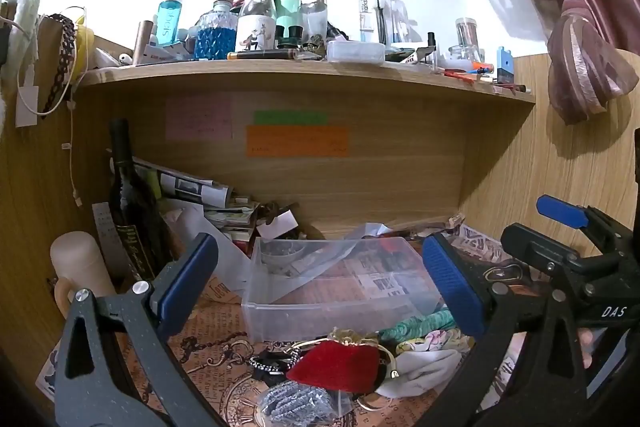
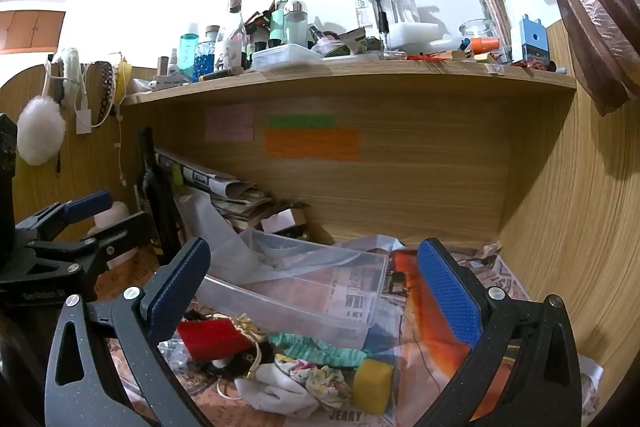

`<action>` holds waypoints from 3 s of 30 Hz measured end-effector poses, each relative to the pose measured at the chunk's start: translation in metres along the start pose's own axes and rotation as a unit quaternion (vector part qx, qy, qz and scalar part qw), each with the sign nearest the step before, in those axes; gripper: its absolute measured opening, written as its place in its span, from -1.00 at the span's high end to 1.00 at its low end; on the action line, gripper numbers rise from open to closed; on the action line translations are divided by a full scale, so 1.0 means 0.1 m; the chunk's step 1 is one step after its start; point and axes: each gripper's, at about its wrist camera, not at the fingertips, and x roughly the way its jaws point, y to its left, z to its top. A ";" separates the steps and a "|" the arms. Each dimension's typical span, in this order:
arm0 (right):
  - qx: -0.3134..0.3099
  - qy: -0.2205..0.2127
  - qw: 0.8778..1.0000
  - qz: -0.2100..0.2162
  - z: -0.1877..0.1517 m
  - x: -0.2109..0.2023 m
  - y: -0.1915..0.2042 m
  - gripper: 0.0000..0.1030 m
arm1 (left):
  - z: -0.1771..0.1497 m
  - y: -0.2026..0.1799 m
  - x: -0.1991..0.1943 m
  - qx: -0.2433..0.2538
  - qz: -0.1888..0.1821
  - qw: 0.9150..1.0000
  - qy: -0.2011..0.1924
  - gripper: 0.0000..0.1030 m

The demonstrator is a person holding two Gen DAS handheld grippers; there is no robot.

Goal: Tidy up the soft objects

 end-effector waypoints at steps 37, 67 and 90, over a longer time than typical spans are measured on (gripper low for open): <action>0.011 -0.001 1.000 0.003 0.00 0.01 0.01 -1.00 | -0.01 0.00 0.00 0.000 0.000 1.000 -0.001 -1.00; 0.027 0.012 0.999 0.014 0.00 0.08 -0.02 -1.00 | -0.04 -0.01 0.07 -0.002 -0.003 1.000 0.006 -1.00; 0.033 0.149 0.988 -0.031 -0.69 0.37 -0.42 -0.87 | -0.83 -0.05 0.88 0.008 -0.060 0.976 0.210 -1.00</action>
